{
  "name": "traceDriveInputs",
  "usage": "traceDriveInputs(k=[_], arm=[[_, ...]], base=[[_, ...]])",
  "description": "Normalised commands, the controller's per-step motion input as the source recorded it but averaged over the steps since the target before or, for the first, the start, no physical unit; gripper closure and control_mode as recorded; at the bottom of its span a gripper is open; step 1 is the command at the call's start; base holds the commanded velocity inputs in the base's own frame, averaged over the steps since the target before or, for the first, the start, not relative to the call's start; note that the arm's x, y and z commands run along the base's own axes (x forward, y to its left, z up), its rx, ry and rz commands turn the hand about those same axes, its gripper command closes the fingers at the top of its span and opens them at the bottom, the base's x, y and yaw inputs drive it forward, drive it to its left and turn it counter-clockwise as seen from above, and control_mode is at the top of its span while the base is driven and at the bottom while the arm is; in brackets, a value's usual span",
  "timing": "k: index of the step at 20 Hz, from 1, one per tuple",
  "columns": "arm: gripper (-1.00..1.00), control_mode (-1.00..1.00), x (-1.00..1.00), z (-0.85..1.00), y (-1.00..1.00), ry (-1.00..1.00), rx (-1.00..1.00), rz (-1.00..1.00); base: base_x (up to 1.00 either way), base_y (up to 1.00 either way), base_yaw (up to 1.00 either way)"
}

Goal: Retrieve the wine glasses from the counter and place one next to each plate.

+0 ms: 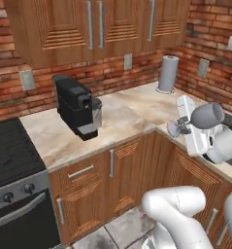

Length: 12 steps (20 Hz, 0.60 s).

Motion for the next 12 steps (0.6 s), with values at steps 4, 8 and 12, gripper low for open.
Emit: traceDriveInputs(k=[4,8,12], arm=[[1.00,1.00,0.00,0.00,0.00,0.00,0.00,0.00],[1.00,1.00,0.00,0.00,0.00,0.00,0.00,0.00],[1.00,1.00,0.00,0.00,0.00,0.00,0.00,0.00]], base=[[0.00,0.00,1.00],[0.00,0.00,1.00],[0.00,0.00,1.00]])
